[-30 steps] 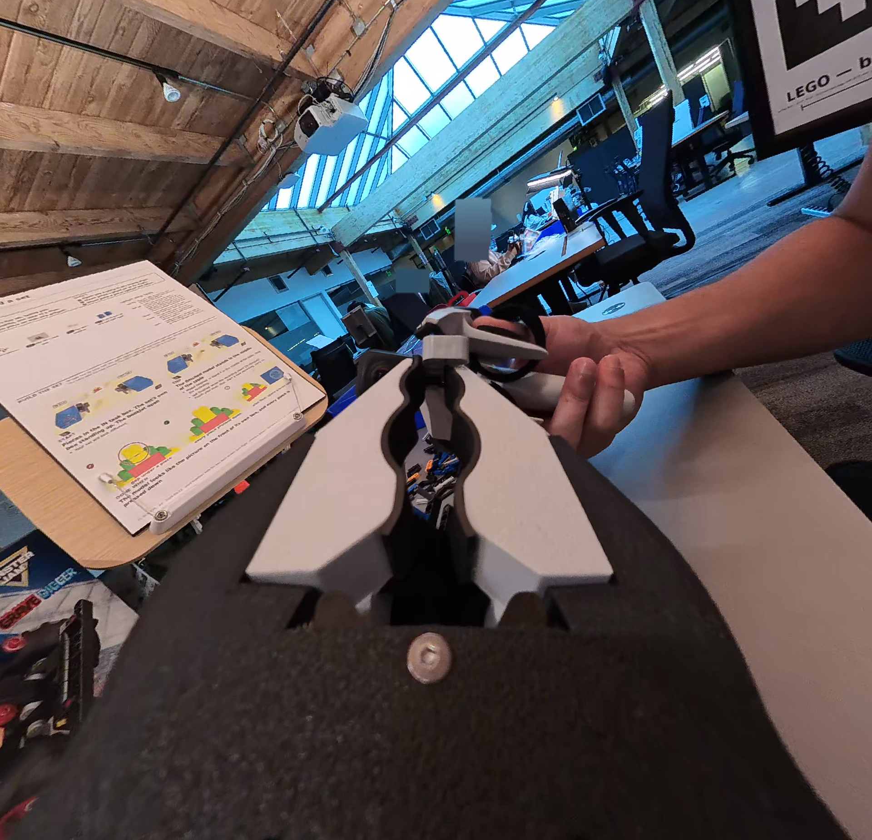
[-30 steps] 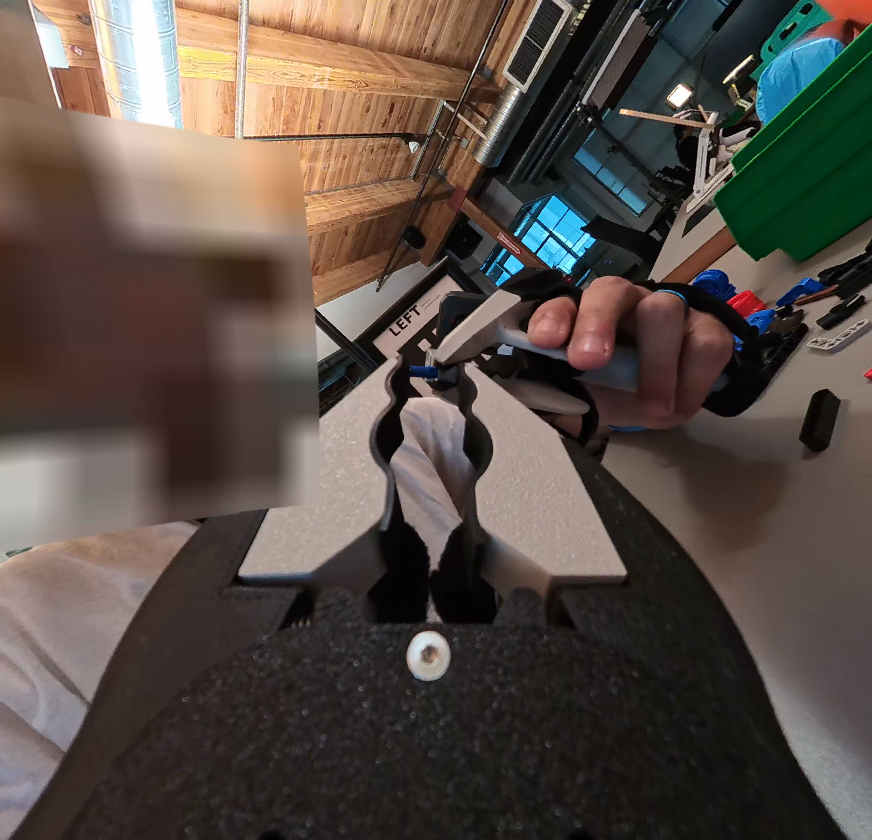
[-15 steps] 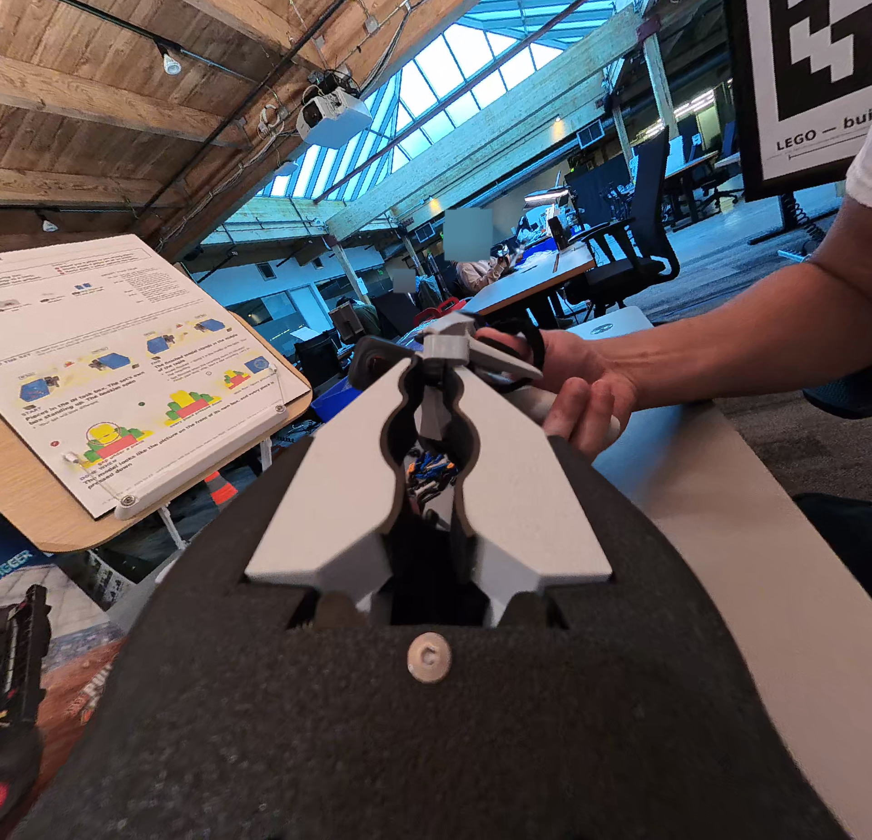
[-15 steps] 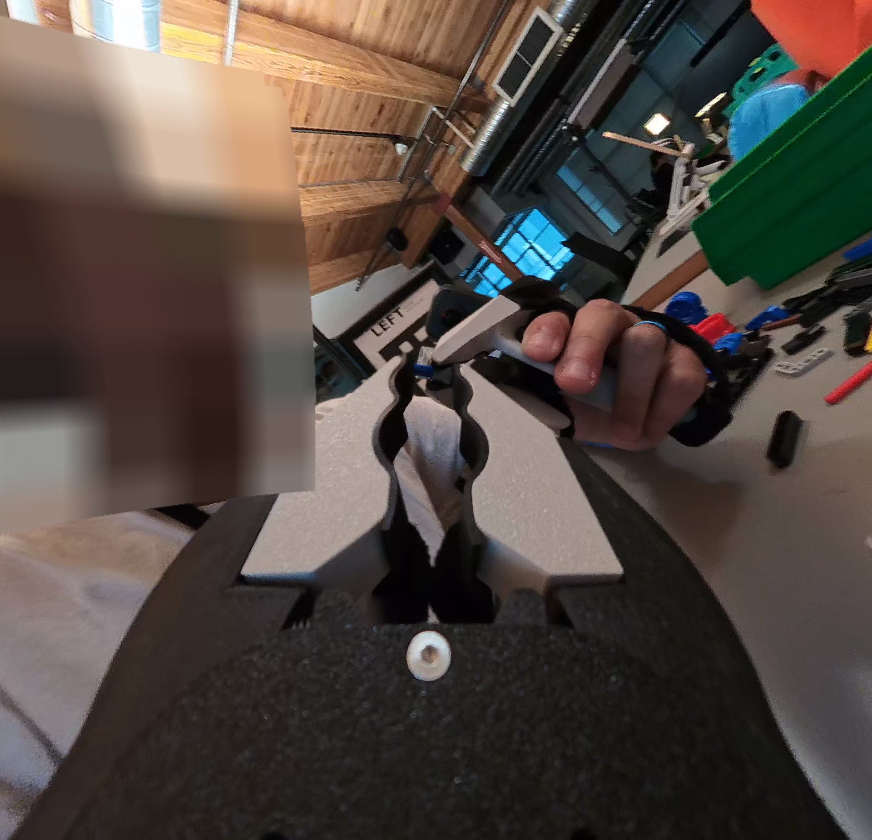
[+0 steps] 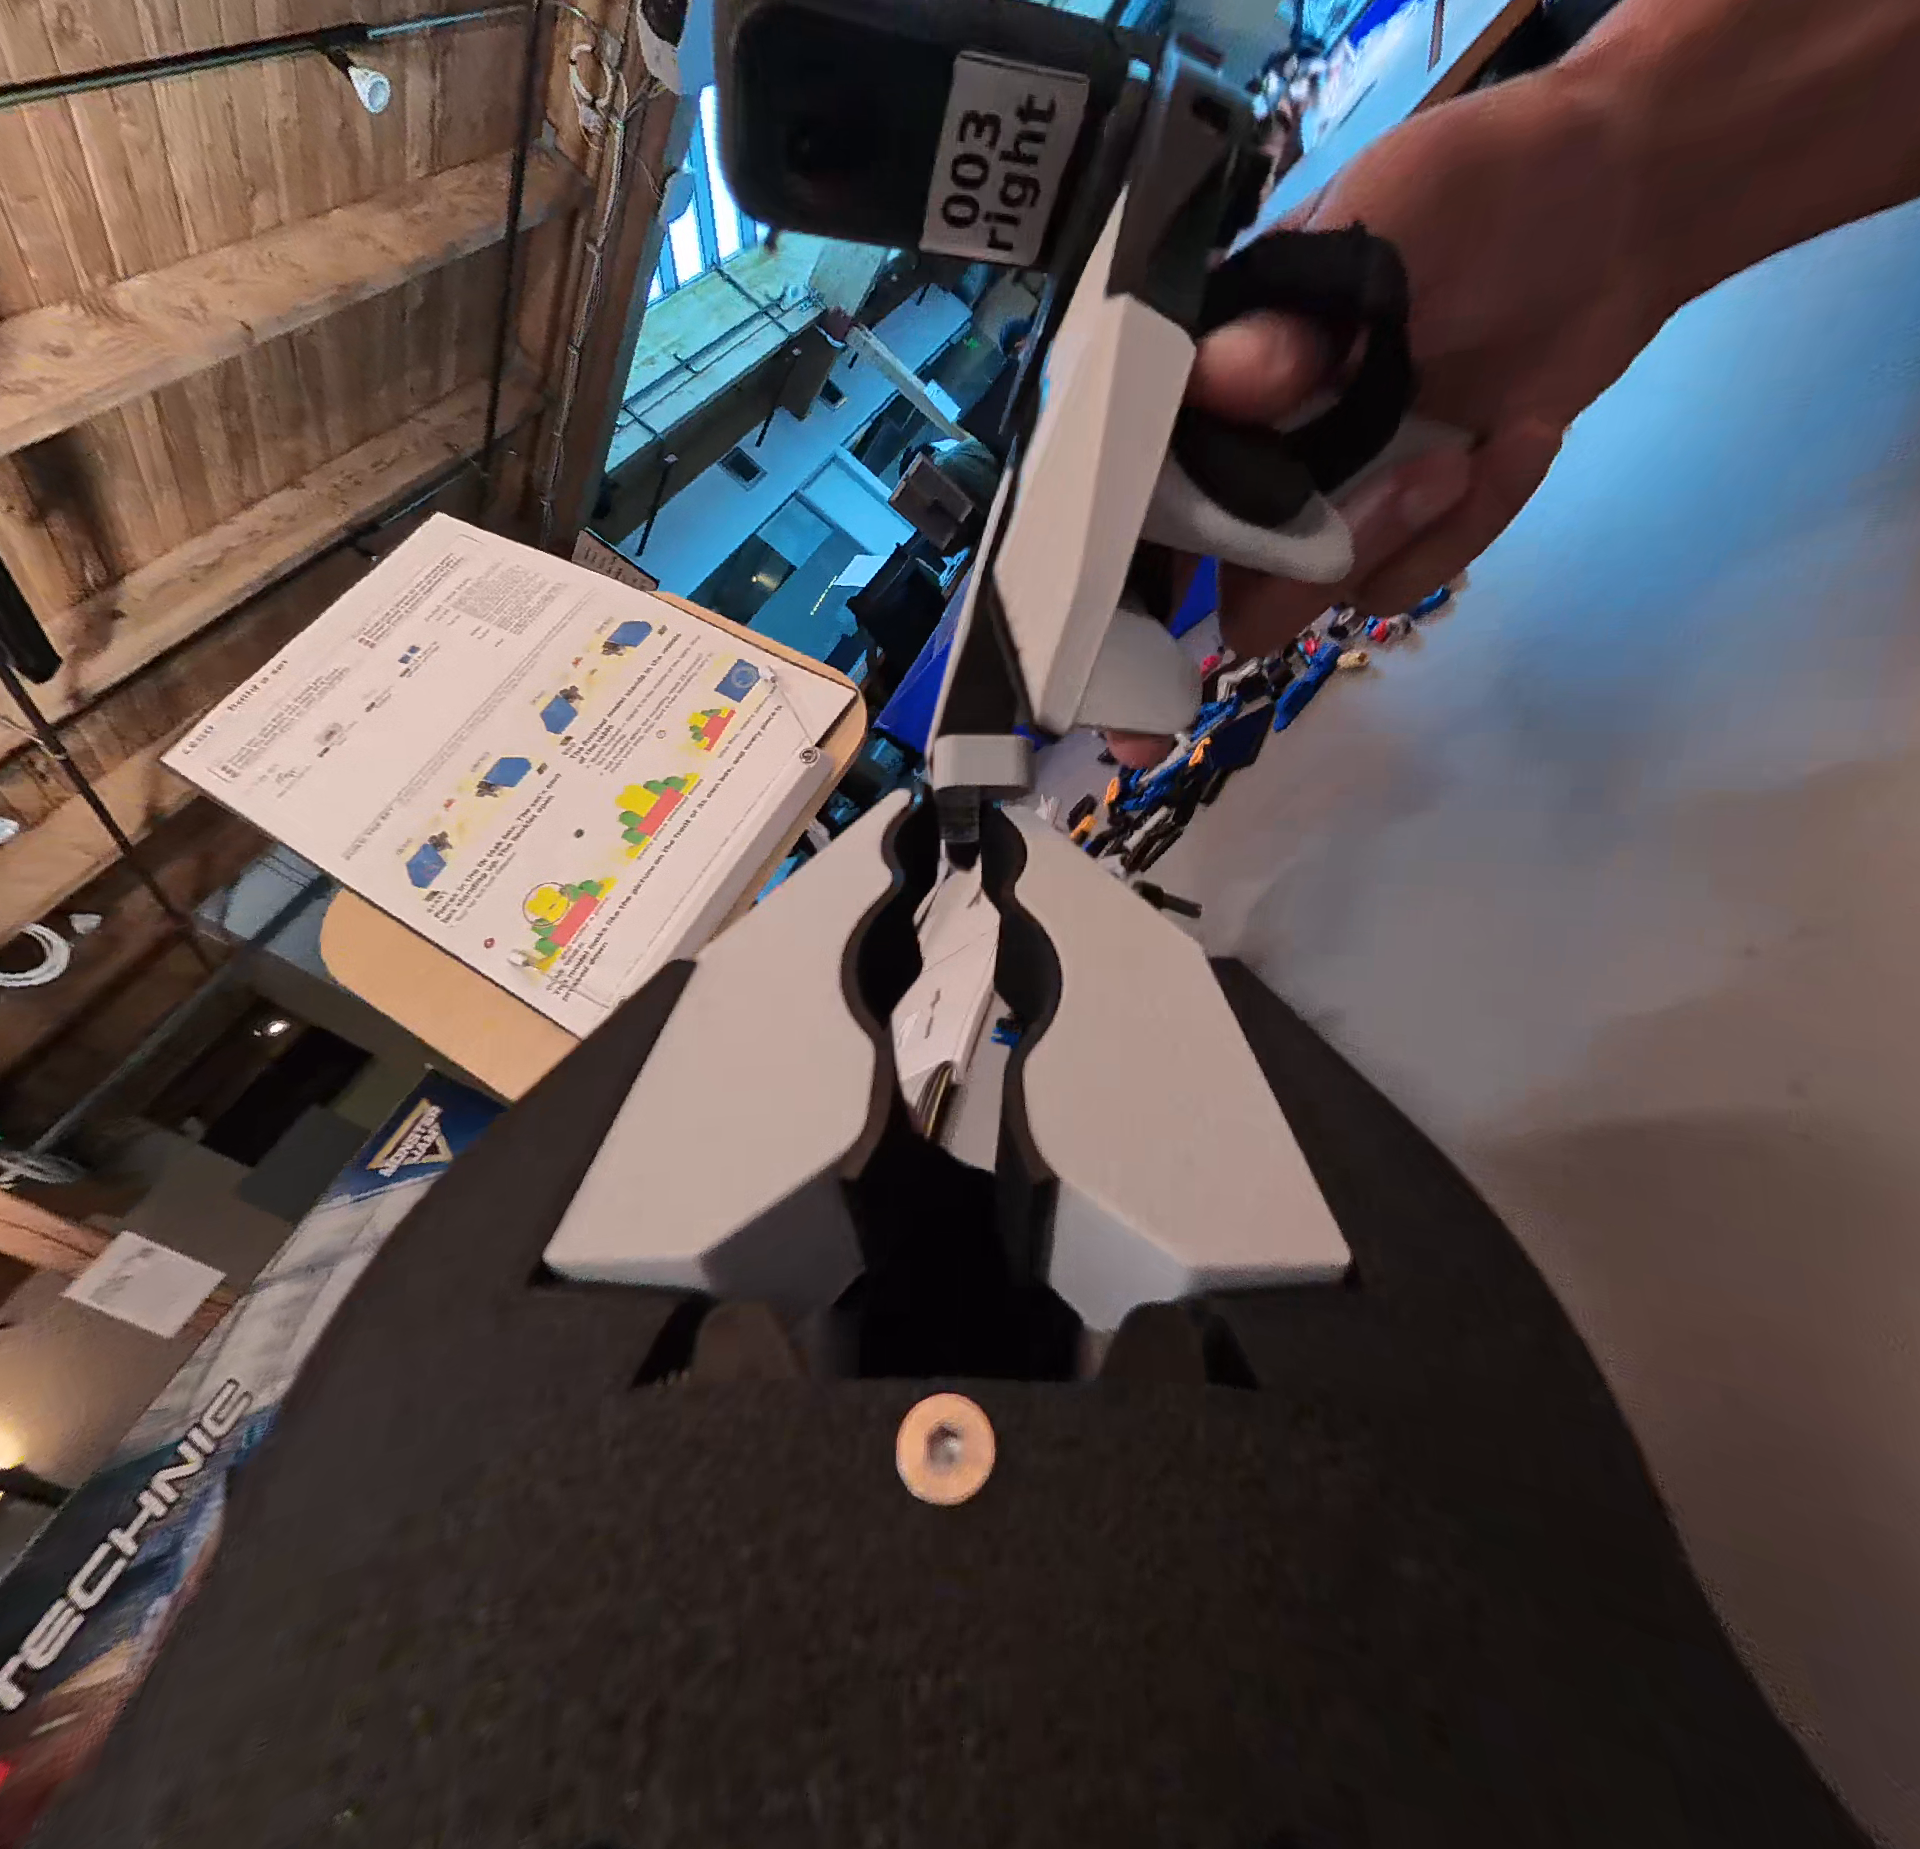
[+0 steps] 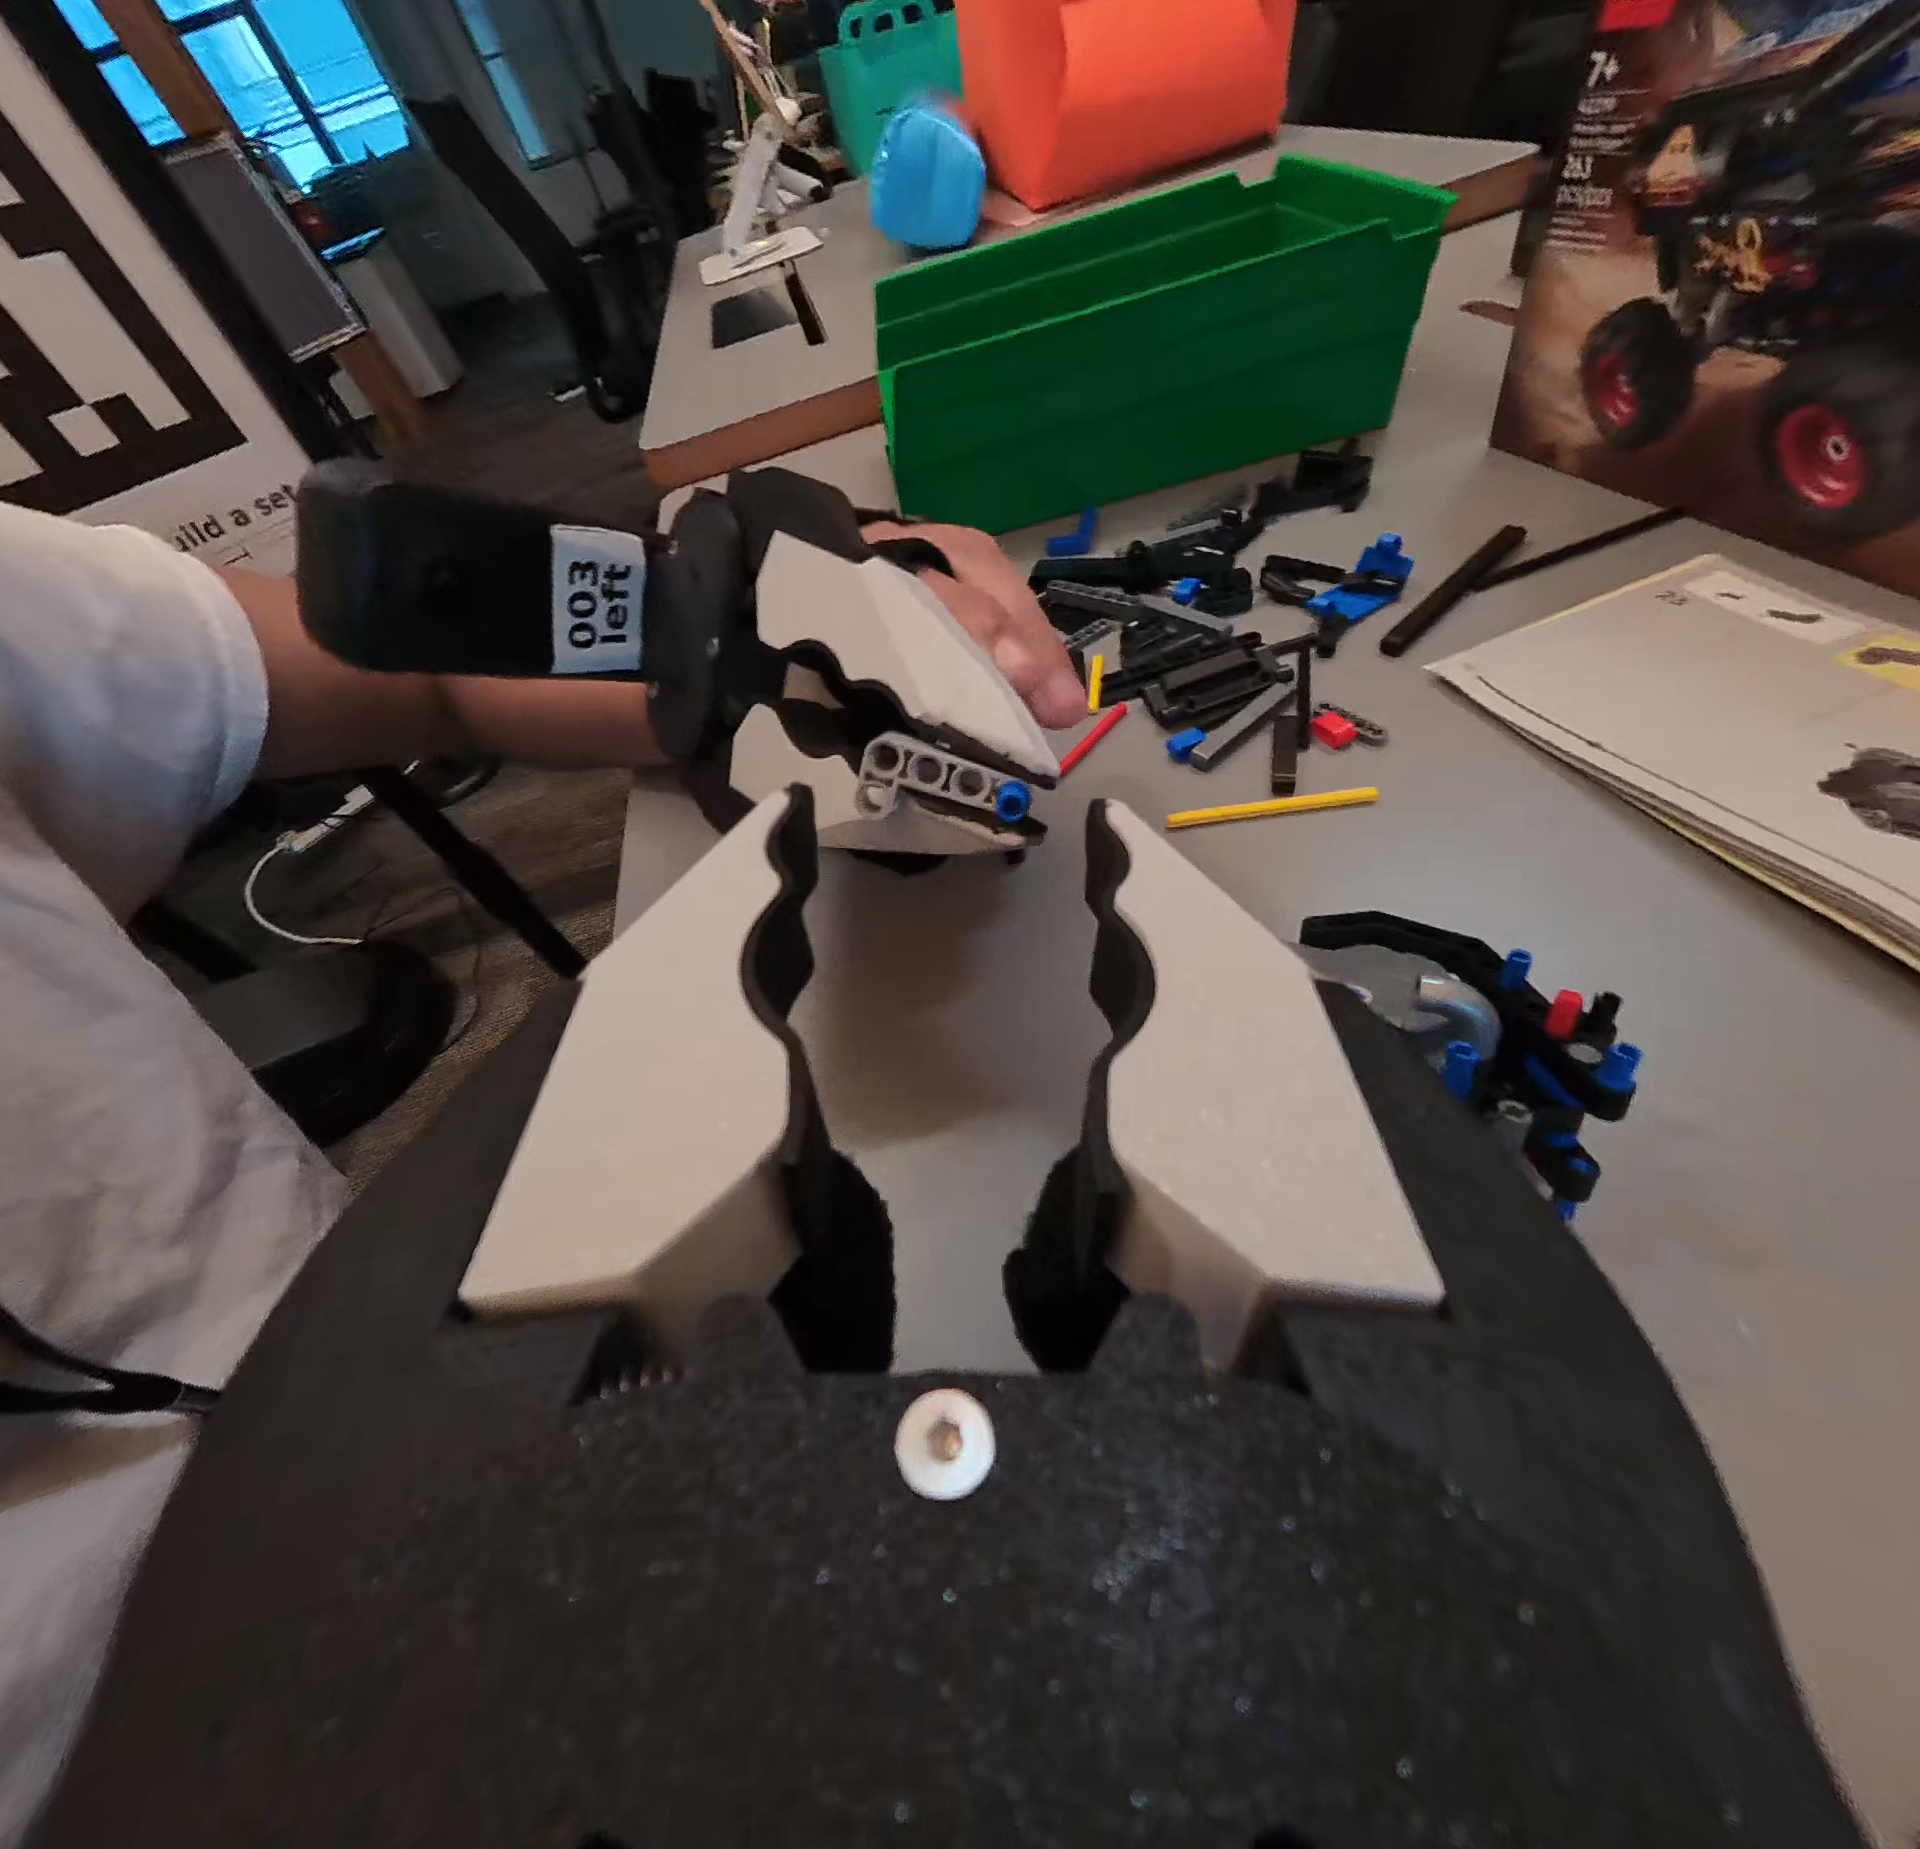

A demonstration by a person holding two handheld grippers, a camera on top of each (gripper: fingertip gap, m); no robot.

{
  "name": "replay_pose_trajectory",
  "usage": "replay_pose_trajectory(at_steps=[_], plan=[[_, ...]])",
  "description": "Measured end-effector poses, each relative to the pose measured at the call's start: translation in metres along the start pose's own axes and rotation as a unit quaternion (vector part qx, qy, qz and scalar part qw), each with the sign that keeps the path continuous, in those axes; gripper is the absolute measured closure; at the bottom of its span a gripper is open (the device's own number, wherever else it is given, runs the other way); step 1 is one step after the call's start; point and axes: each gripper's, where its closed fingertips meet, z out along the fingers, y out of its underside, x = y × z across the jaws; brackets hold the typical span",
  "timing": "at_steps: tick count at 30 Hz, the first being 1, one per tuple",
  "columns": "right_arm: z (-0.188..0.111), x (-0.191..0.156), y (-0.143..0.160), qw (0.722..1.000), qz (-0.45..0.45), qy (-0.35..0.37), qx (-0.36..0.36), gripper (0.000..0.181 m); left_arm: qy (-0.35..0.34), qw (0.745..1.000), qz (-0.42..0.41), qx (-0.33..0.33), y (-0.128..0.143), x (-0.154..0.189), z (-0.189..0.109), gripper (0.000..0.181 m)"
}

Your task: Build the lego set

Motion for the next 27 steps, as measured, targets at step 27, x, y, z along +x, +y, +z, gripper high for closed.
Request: replay_pose_trajectory(at_steps=[27], plan=[[-0.003,0.027,0.025,0.997,0.074,0.017,0.012,0.148,0.043,0.993,-0.054,-0.091,0.03,0.023,0.008,0.176]])
